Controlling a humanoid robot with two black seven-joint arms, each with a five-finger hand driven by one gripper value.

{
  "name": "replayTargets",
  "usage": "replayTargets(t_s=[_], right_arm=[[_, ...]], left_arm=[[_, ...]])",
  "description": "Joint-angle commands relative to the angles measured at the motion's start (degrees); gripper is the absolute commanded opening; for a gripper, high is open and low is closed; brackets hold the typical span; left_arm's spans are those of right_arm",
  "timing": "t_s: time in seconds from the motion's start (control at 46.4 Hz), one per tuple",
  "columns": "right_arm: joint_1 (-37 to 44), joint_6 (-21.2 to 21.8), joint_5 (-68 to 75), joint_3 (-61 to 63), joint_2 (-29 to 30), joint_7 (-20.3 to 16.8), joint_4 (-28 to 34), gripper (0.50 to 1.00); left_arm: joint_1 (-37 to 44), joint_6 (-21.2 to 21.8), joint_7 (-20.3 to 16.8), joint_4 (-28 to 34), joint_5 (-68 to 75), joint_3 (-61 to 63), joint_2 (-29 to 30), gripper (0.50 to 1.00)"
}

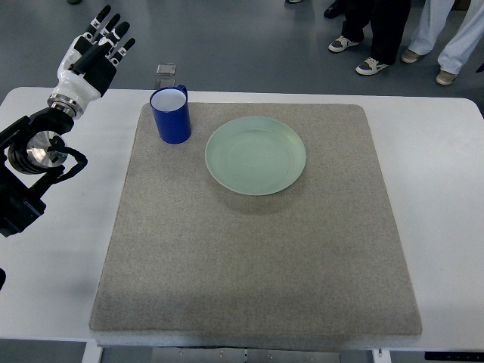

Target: Place cup left of plate with left hand

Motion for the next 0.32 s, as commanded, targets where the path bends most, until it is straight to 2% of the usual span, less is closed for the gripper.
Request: replayTargets(t_s=[0.0,0.302], right_arm=[[0.0,0.0,0.0,0.0,0.0,0.0,0.0,0.932],[0.1,1.0,-0.5,-0.2,0.0,0.0,1.8,0.932]], left_arm=[[-0.2,0.0,0.0,0.0,-0.1,0.0,0.0,1.000],[-0.3,-0.1,0.0,0.0,0.0,0.0,0.0,1.000]])
